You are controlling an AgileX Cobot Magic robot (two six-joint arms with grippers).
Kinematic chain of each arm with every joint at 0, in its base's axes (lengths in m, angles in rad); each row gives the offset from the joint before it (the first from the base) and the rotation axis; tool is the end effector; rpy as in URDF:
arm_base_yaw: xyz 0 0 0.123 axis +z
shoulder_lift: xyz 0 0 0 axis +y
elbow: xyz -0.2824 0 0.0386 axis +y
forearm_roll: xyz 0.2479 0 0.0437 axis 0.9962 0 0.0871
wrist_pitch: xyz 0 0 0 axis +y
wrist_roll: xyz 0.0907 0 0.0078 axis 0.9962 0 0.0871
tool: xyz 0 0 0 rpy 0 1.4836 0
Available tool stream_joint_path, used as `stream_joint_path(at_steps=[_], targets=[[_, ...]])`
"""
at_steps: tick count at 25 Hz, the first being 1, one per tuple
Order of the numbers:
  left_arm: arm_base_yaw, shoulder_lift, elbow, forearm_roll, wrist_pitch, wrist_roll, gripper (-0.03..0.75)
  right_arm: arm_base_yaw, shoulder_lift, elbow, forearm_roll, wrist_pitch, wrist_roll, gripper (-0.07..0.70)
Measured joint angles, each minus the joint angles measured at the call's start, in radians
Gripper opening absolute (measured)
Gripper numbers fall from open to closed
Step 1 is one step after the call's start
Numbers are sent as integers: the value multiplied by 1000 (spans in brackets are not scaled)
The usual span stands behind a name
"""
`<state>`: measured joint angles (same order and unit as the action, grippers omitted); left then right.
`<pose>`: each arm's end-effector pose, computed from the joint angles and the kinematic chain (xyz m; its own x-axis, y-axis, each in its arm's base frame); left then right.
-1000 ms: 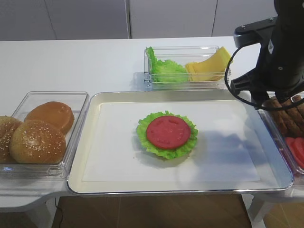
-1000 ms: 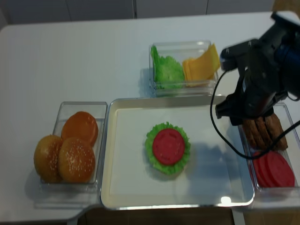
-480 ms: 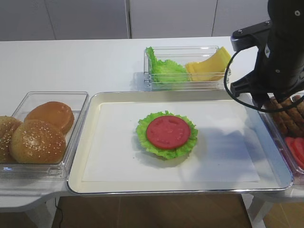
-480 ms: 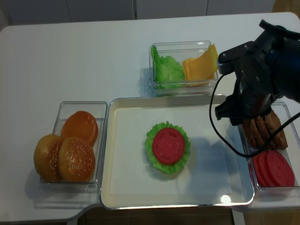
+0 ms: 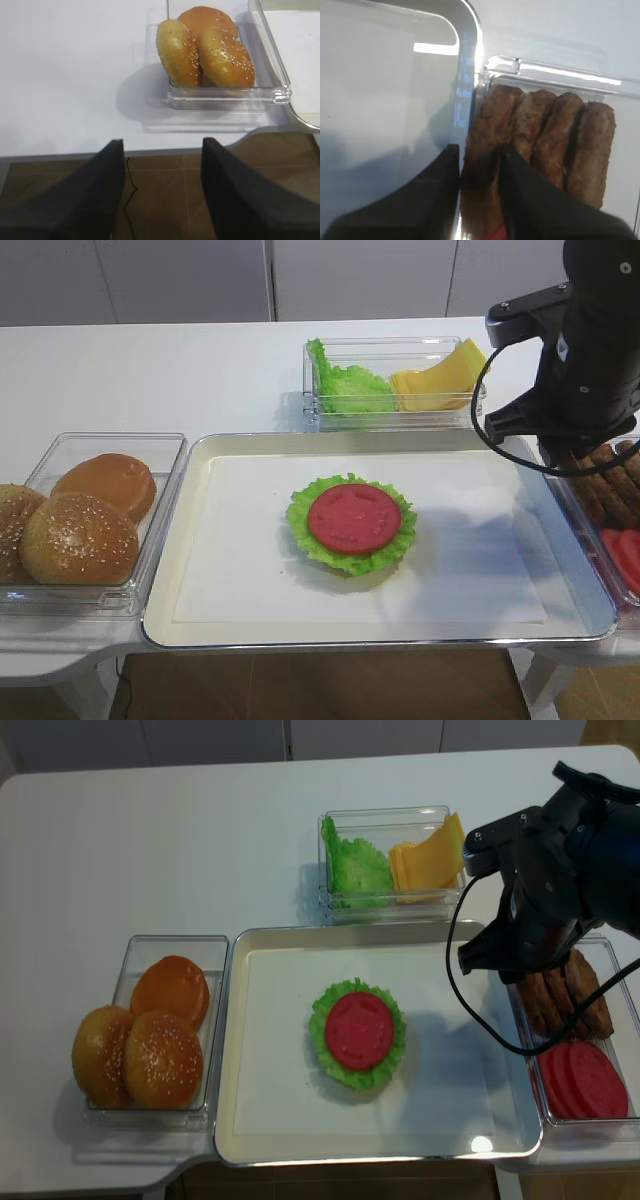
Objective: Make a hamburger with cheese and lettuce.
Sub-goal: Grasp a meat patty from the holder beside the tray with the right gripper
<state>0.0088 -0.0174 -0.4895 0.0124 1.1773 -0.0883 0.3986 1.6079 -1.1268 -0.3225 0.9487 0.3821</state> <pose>-0.0116 0.0009 0.2650 -0.5472 -0.0883 -0.8323 -0.0642 0.9959 -0.0634 0.2957 0.0991 0.2426 -0.9357 -0.1963 -0.2933 -0.1415 0.9700 -0.1976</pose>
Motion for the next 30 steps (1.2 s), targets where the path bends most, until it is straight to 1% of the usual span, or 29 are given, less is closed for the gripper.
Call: stream_joint_path(at_steps=[14,17,20,30], targets=[[0,0,0,0,0,0,370,0,11,0,0,2,8,206],[0,0,0,0,0,0,370,0,11,0,0,4,8,179],[0,0,0,0,0,0,370,0,11,-1,-2,6,9,134],[0,0,0,0,0,0,370,0,11,-4,-2,11,11,128]])
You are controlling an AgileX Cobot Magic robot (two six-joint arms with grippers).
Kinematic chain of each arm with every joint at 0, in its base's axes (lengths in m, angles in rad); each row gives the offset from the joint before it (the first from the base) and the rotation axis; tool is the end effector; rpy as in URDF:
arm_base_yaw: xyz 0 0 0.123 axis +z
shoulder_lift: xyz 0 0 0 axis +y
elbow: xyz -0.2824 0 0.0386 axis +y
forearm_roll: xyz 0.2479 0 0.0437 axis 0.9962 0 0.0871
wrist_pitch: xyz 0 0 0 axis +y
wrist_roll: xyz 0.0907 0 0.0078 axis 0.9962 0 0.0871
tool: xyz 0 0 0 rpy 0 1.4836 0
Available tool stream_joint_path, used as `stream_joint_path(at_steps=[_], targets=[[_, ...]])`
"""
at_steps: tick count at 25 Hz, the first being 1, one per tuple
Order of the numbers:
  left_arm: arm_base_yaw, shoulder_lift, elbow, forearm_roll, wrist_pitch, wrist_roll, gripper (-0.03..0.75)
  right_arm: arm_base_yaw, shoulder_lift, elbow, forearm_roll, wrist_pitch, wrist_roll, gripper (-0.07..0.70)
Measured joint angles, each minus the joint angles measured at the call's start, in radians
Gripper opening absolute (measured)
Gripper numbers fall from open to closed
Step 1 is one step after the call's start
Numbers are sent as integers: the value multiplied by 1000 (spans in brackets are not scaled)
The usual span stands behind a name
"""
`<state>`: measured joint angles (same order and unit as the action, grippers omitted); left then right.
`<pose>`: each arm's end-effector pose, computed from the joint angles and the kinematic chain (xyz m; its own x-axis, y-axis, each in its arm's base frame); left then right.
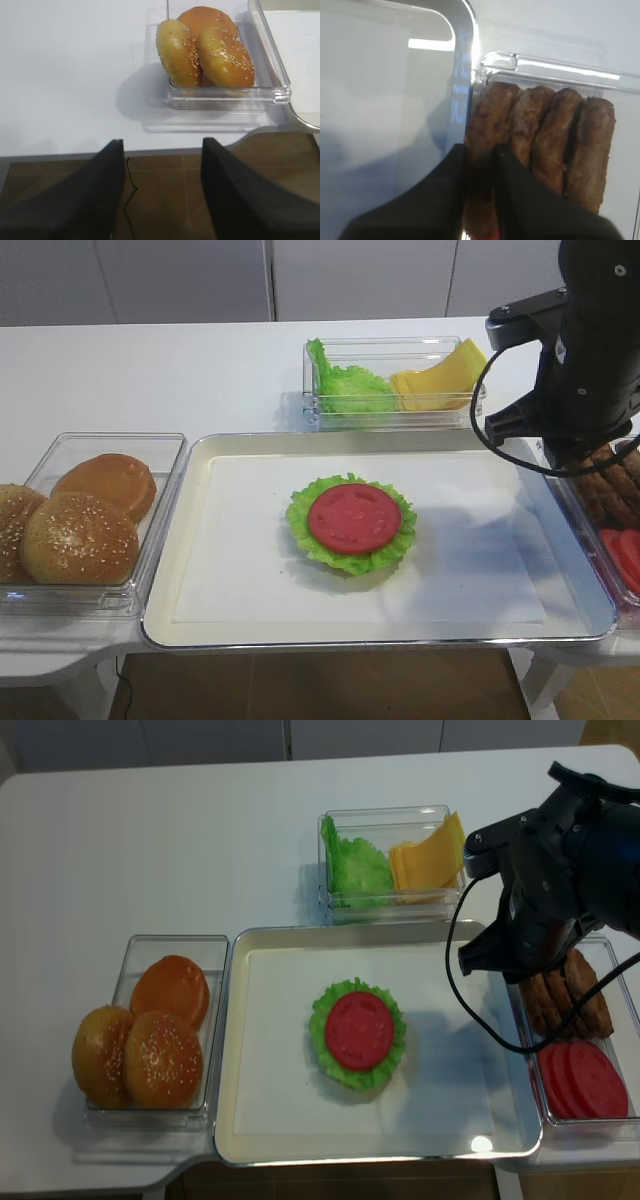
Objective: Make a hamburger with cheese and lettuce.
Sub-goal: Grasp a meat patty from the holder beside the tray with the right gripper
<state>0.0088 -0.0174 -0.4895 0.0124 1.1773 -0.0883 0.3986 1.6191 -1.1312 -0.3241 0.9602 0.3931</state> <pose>-0.0116 0.0009 0.2650 -0.5472 -0.0883 -0.8323 -0.0642 0.9959 -0.0634 0.2968 0.0992 0.2401 -0.9420 -0.1857 -0.2794 -0.1316 0.9706 -0.2016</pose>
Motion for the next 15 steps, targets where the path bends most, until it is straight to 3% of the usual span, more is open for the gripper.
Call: stream_joint_path(at_steps=[15], targets=[[0,0,0,0,0,0,370,0,-80,-2,13,13,24,114]])
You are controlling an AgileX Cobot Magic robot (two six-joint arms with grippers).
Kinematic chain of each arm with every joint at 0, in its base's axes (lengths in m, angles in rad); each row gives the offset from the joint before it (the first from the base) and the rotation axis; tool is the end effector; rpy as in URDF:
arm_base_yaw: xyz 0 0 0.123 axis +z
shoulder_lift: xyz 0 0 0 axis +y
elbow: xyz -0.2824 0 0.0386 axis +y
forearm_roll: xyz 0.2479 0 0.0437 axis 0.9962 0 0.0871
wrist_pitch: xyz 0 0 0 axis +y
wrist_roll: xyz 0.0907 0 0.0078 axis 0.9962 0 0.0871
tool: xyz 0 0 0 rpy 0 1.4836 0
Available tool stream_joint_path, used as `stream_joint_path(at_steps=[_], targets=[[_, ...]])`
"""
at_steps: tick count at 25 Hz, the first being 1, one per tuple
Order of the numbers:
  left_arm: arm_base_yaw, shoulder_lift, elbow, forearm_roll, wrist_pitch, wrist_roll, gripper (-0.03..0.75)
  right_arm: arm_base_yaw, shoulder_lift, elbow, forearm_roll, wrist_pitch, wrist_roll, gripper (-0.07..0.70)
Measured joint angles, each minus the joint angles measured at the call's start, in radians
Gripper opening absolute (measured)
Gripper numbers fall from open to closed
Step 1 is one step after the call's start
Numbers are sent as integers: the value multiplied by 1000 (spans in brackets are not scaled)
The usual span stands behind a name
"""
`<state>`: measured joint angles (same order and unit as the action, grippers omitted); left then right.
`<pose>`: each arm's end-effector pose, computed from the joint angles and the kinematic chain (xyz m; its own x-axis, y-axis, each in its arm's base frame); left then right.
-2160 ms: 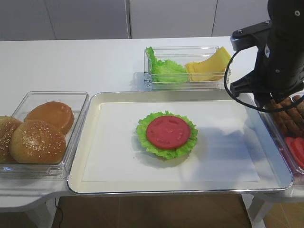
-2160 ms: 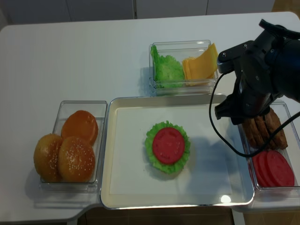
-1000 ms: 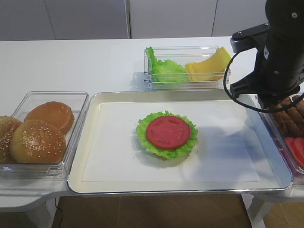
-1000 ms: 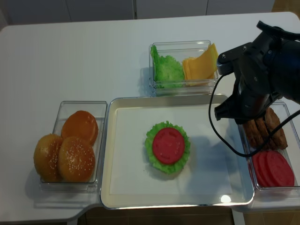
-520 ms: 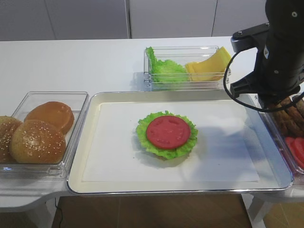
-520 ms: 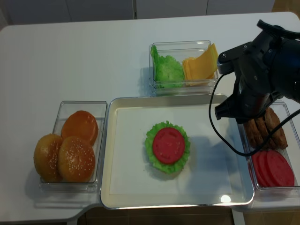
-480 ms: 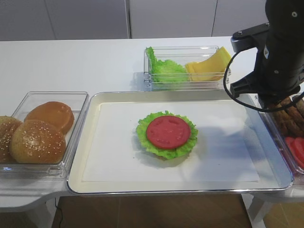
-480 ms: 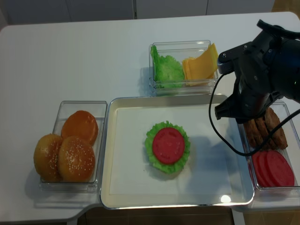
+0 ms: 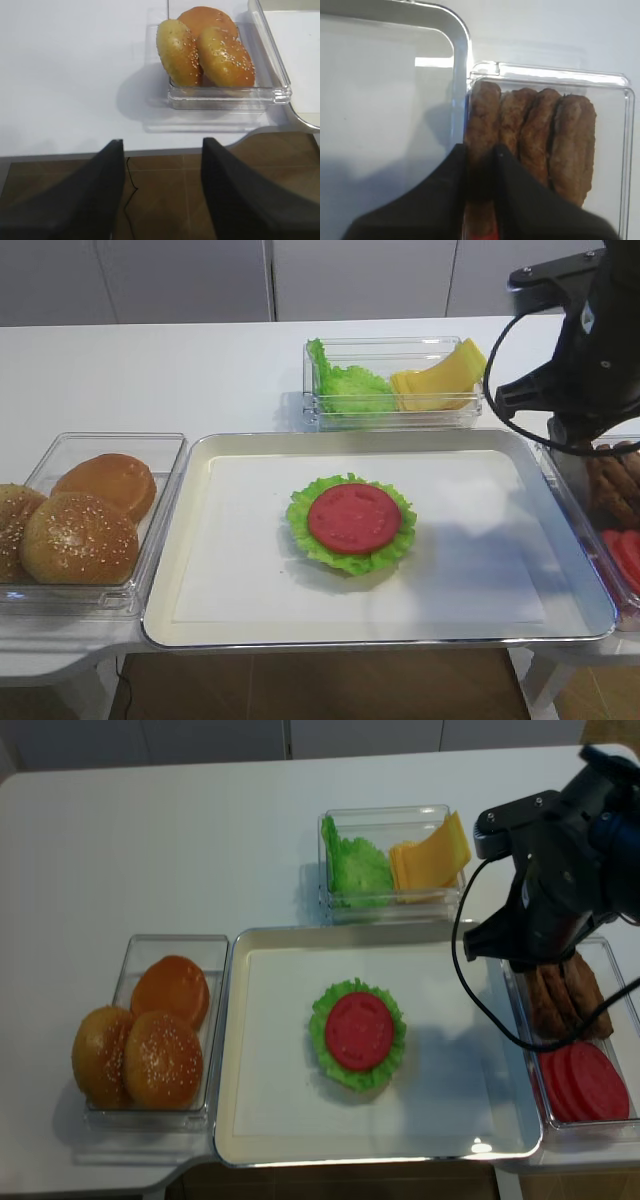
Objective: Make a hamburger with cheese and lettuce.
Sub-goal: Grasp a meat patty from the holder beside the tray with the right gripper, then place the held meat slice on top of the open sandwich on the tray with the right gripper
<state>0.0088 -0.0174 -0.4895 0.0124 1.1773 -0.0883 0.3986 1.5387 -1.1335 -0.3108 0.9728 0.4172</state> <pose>-0.0116 0.0009 0.2650 -0.5472 -0.0883 -0.8323 -0.0642 0.9959 -0.0634 0.2861 0.0955 0.2648 -0.9270 -0.1426 -0.3469 -0.0897 0.9824 -0.1640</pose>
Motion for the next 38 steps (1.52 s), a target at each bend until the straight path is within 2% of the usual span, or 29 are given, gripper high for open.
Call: stream_joint_path(at_steps=[9,16,22,28,34,38], targets=[[0,0,0,0,0,0,370,0,-105,-2,8,47,1,113],[0,0,0,0,0,0,370,23,-219,-84,3,104,1,112],[0,0,0,0,0,0,370,162,-245,-173,-8,152,4,112],[0,0,0,0,0,0,370,325,-226,-182,-85,152,78,112],[0,0,0,0,0,0,370,451,-110,-182,-138,150,132,111],[0,0,0,0,0,0,370,514,-32,-182,-161,121,144,111]])
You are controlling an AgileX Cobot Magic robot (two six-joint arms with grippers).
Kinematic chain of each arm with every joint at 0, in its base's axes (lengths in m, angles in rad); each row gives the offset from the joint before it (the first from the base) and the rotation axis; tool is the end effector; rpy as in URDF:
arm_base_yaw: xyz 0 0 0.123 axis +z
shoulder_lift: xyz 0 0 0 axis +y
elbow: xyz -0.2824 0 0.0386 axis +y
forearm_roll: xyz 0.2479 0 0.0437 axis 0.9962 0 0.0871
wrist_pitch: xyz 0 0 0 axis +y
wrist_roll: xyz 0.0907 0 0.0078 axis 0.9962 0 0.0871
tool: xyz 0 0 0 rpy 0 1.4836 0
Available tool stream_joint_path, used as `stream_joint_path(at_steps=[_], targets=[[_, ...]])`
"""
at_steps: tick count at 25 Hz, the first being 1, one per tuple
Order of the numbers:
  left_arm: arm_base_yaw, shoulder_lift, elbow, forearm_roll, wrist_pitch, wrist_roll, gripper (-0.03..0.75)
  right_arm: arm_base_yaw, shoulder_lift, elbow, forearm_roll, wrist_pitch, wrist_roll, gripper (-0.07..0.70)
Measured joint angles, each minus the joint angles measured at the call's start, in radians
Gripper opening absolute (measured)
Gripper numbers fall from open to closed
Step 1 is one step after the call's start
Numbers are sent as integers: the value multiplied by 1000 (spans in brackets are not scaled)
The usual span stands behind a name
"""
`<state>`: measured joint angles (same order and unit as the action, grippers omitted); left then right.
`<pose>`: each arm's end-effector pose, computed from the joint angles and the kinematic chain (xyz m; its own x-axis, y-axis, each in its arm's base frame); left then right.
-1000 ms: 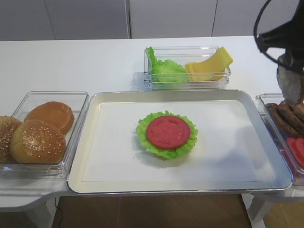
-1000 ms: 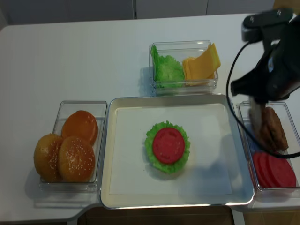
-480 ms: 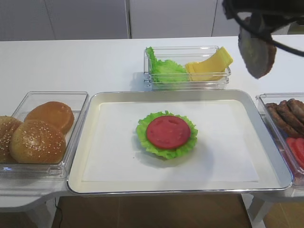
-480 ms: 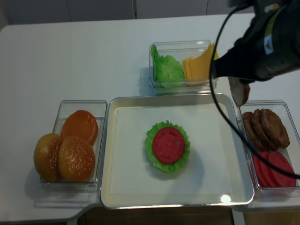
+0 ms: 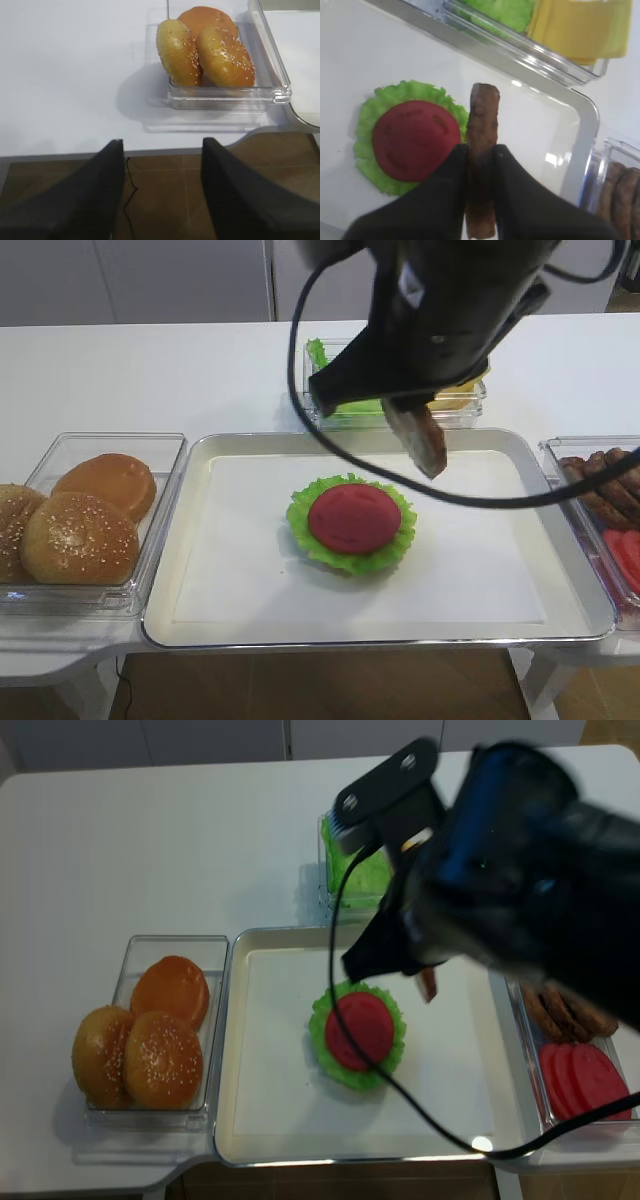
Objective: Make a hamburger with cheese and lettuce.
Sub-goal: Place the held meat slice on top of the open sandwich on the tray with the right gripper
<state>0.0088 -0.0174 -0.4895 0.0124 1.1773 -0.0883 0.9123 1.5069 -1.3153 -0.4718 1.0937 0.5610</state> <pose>-0.0116 0.0009 0.2650 -0.5472 -0.0883 -0.8323 -0.0642 0.9959 -0.0634 0.2164 0.2196 0.3269 -0.7303 -0.4583 -0.5066 -0.4074 0.8875 -0.2155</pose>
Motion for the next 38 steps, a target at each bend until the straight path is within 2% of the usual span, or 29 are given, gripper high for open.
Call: stream_joint_path(at_steps=[4,11,38], targets=[[0,0,0,0,0,0,370,20,62,0,-5,-33,1,111],[0,0,0,0,0,0,370,22,102,0,-14,-57,2,111],[0,0,0,0,0,0,370,22,180,0,-18,-47,-23,111]])
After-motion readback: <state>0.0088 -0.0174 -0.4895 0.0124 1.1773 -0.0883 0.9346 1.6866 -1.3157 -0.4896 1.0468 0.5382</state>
